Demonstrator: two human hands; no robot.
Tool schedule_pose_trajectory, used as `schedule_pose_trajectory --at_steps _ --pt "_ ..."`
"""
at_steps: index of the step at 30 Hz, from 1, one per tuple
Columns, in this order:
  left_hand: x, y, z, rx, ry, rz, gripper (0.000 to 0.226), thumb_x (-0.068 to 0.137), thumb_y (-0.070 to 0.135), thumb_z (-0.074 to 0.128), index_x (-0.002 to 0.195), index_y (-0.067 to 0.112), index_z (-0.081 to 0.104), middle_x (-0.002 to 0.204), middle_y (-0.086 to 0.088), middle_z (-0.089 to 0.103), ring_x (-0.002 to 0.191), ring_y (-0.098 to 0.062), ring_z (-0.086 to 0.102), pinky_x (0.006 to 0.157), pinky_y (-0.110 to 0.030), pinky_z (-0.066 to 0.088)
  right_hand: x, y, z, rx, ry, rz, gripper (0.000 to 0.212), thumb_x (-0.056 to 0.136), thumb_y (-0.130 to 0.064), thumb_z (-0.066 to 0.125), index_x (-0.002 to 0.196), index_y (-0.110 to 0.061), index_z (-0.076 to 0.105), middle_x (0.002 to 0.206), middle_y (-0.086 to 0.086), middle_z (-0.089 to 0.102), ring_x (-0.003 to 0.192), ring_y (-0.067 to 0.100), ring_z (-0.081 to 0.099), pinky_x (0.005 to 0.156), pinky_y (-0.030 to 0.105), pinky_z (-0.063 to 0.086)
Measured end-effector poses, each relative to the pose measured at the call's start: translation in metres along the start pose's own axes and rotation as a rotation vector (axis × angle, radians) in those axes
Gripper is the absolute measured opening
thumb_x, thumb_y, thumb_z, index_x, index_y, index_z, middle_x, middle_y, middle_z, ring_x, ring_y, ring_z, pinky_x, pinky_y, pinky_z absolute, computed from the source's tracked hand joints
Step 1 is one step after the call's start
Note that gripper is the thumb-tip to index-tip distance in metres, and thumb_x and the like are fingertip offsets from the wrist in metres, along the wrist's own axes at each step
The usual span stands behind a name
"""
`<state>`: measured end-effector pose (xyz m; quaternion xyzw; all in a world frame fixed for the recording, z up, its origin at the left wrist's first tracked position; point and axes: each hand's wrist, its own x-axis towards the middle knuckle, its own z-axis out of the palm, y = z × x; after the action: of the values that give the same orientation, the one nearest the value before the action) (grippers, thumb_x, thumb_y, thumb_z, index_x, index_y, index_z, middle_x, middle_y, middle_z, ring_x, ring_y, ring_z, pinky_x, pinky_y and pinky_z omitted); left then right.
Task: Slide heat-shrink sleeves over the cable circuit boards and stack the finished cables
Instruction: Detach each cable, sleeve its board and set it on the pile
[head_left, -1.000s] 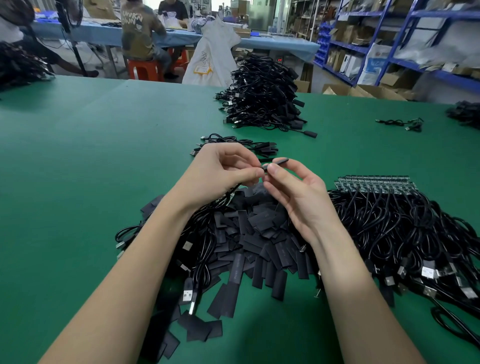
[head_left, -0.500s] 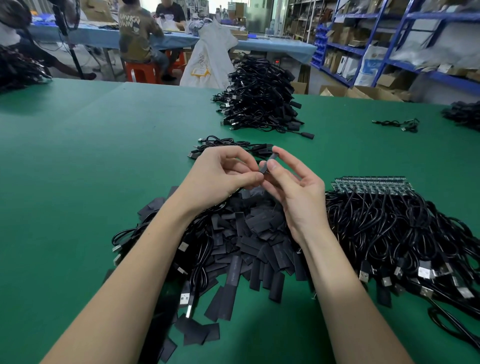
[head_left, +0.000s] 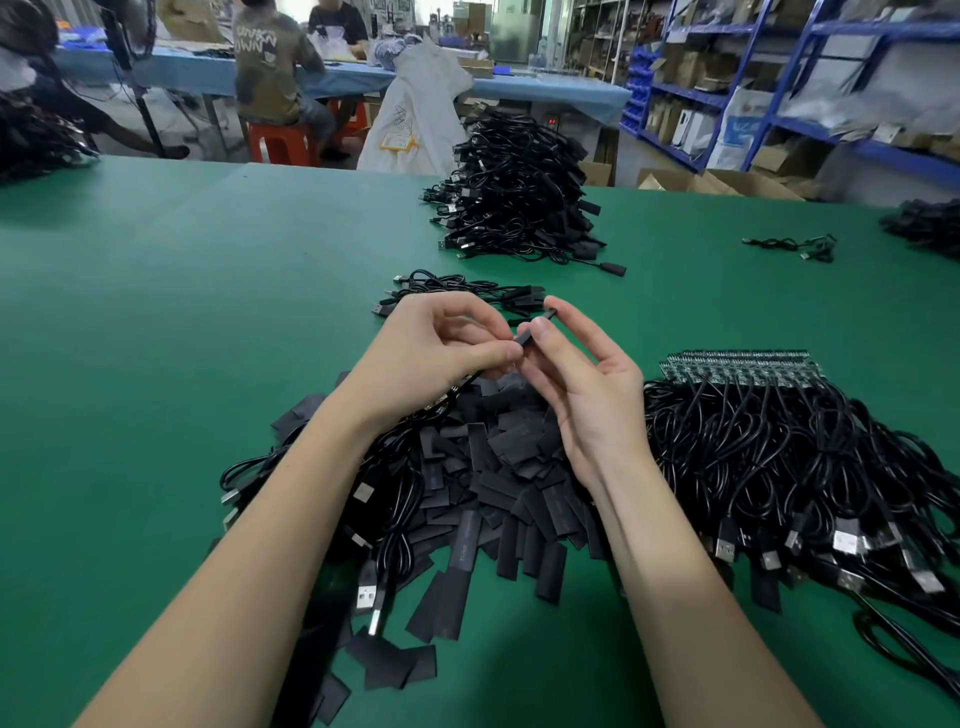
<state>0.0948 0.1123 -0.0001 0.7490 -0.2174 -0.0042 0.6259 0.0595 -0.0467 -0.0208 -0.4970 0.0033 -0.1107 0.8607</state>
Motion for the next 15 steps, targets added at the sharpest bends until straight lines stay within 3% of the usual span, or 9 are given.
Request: schedule_pose_trajectory --at_steps 7,10,13,15 --pt "0.0009 0.0008 -0.0032 0.051 -0.052 -0.076 0.016 0.082 0.018 0.083 0.092 0.016 0.07 0.084 -0.006 0.077 0.072 -0.011 0.07 0.071 -0.02 0.056 0.0017 0.0026 0.0013 0.073 0.119 0.01 0.02 0.089 -0.002 0.073 0.105 -0.014 0.074 0.087 0.01 0.077 0.082 0.015 0.073 0.074 0.023 0.059" --pt "0.0004 -0.0026 -0.0072 0.149 -0.1 -0.109 0.013 0.086 0.026 0.08 0.094 0.019 0.073 0.076 0.004 0.074 0.07 -0.007 0.063 0.075 -0.021 0.052 0.004 0.0004 -0.0037 0.097 0.179 0.004 0.02 0.089 -0.002 0.074 0.106 -0.012 0.074 0.086 0.008 0.077 0.084 0.015 0.073 0.077 0.024 0.059" --pt "0.0015 -0.0045 -0.0075 0.156 -0.119 -0.106 0.004 0.09 0.027 0.076 0.089 0.023 0.076 0.071 0.002 0.069 0.069 -0.01 0.056 0.076 -0.026 0.048 0.0047 0.001 -0.0054 0.084 0.183 -0.005 0.02 0.089 -0.003 0.075 0.106 -0.012 0.074 0.086 0.008 0.077 0.086 0.016 0.073 0.077 0.024 0.059" --pt "0.0024 -0.0053 -0.0076 0.189 -0.129 -0.088 0.004 0.09 0.027 0.077 0.087 0.024 0.076 0.07 0.003 0.067 0.067 -0.009 0.056 0.072 -0.021 0.047 0.0053 0.0021 -0.005 0.079 0.188 -0.009 0.019 0.088 -0.002 0.075 0.105 -0.011 0.074 0.086 0.008 0.077 0.087 0.015 0.074 0.076 0.023 0.059"
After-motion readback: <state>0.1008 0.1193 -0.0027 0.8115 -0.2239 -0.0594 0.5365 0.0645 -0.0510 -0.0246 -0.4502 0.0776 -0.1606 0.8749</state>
